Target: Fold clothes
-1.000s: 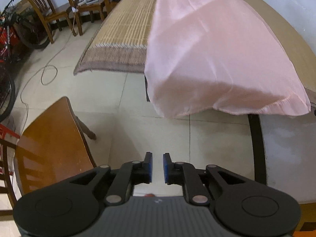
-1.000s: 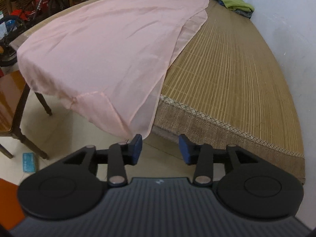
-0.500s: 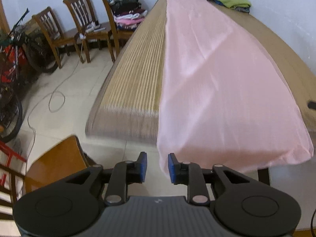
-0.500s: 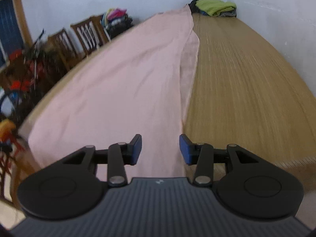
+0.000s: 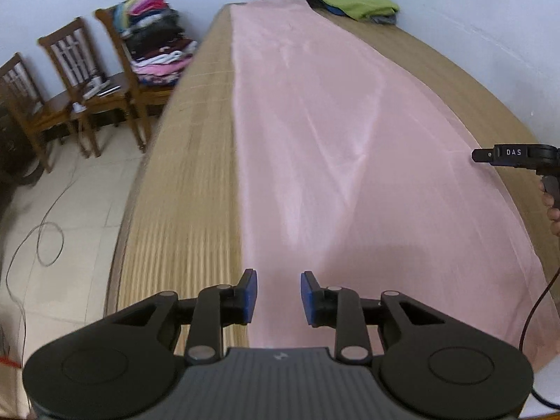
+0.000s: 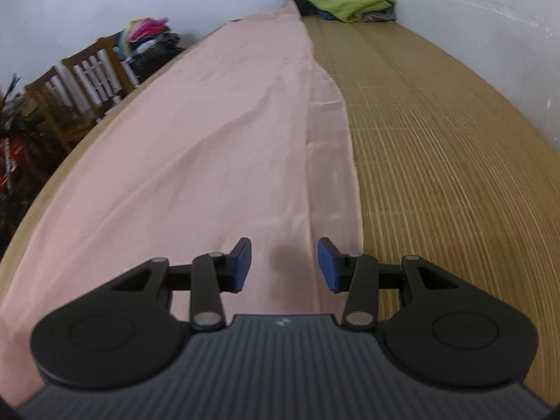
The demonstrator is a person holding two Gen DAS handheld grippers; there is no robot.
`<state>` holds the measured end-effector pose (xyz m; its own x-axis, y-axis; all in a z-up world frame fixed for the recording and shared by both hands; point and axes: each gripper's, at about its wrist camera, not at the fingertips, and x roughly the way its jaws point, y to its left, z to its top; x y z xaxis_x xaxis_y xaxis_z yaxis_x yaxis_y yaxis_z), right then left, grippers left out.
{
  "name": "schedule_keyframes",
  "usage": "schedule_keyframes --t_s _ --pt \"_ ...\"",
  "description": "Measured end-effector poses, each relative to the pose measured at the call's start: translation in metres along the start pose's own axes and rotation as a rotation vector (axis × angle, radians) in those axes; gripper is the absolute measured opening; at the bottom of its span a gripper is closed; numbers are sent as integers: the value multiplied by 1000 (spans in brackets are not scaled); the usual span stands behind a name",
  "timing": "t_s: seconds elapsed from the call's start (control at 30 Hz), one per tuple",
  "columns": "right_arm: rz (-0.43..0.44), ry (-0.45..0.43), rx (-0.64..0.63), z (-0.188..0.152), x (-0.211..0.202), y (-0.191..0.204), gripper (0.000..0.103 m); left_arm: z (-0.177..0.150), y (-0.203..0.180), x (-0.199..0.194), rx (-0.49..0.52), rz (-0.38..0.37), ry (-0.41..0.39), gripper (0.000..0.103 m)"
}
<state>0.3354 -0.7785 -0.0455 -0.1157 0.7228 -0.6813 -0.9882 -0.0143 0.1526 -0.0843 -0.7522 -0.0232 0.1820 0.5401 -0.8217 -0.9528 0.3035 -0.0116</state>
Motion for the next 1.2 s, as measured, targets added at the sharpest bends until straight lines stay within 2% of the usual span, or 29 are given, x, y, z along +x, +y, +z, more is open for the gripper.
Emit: schedule_keyframes --t_s 0.1,0.33,0.6,0.93,1.2 --pt "1 22 49 4 14 -6 44 23 -5 22 13 -56 12 36" --pt "52 26 57 8 22 -8 46 59 -26 66 8 -132 52 39" --pt "136 45 137 12 20 -24 45 75 -37 90 13 -125 79 39" --pt "299 147 242 -11 -5 -55 45 73 -40 92 -24 -108 88 39" --pt "423 129 337 -13 -2 -64 46 70 -44 94 -33 -81 93 39"
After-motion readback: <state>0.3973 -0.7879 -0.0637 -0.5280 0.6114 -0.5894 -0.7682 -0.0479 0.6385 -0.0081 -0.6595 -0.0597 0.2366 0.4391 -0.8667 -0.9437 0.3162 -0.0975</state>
